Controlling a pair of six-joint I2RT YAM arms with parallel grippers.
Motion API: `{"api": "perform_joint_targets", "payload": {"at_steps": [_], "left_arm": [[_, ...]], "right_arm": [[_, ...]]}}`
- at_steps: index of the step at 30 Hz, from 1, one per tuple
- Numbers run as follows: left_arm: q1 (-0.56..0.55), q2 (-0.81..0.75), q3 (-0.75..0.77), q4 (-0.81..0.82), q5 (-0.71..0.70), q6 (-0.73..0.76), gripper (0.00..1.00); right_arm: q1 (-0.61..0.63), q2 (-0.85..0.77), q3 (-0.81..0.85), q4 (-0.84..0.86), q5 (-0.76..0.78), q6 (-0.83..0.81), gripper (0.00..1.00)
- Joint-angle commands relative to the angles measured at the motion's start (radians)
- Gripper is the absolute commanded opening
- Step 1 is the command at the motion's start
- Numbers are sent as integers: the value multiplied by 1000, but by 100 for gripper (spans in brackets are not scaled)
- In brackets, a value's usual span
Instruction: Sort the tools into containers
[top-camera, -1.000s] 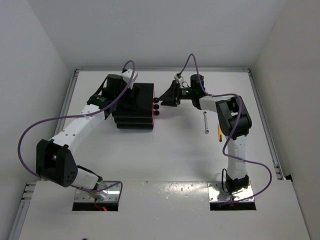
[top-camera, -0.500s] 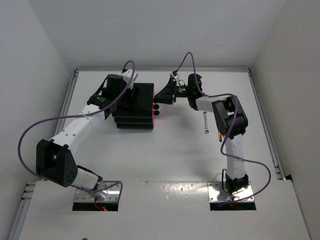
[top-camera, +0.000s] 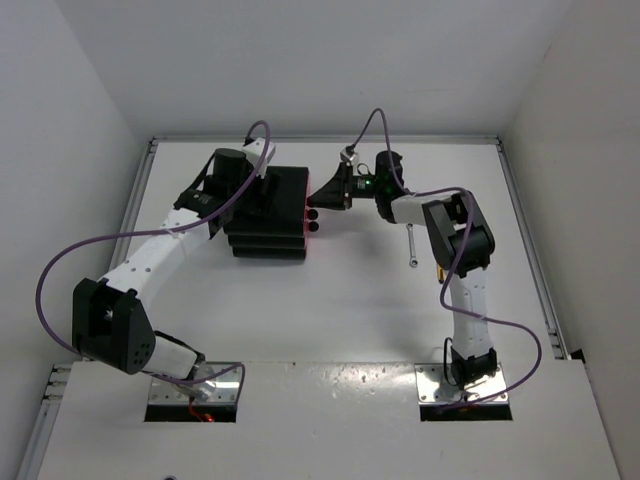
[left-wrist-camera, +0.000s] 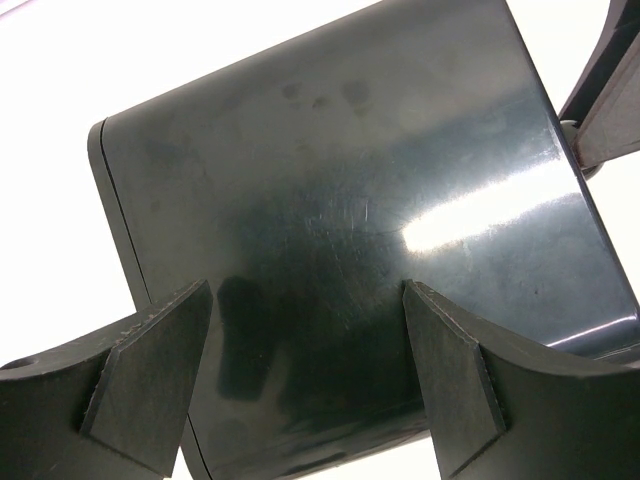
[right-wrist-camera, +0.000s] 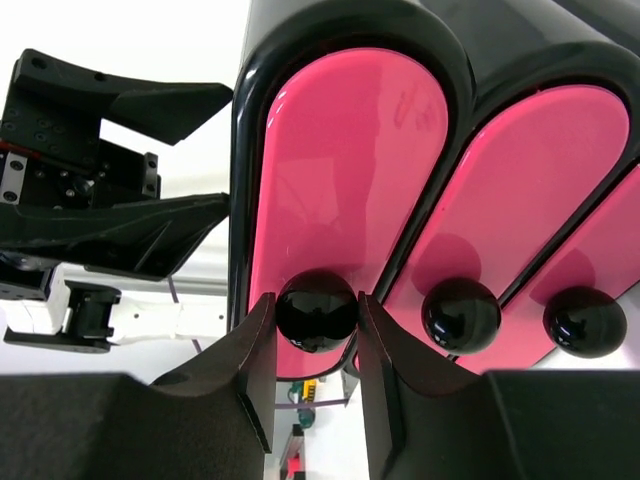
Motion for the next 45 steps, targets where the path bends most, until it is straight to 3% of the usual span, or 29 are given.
{"api": "perform_joint_targets", "payload": {"at_steps": [1, 17, 18, 22, 24, 26, 34, 38, 44, 45], "left_arm": [[0, 14, -10, -24, -8, 1, 84], [0, 14, -10, -24, -8, -8, 84], [0, 14, -10, -24, -8, -8, 84], [0, 14, -10, -24, -8, -8, 84], [0, 14, -10, -24, -8, -8, 84], [0, 14, -10, -24, -8, -8, 84], [0, -29, -35, -4, -17, -8, 85], [0, -116, -89, 54, 6, -8, 87], [0, -178, -75, 74, 20, -8, 88], [0, -188, -61, 74, 20, -8, 88]], "right_arm": [[-19, -65, -36, 52, -40, -18, 16], [-158, -148, -180, 34, -95, -72, 17], [-158, -148, -180, 34, -95, -72, 19], [-158, -130, -168, -24, -95, -104, 55], [-158, -130, -168, -69, -95, -154, 66], [-158, -139, -159, -170, -62, -246, 74], [-225, -315, -77, -774, 121, -743, 74], [-326, -454, -87, -915, 202, -891, 74], [-466, -565, -68, -1164, 193, -1082, 74], [-481, -578, -58, -1210, 193, -1102, 70]]}}
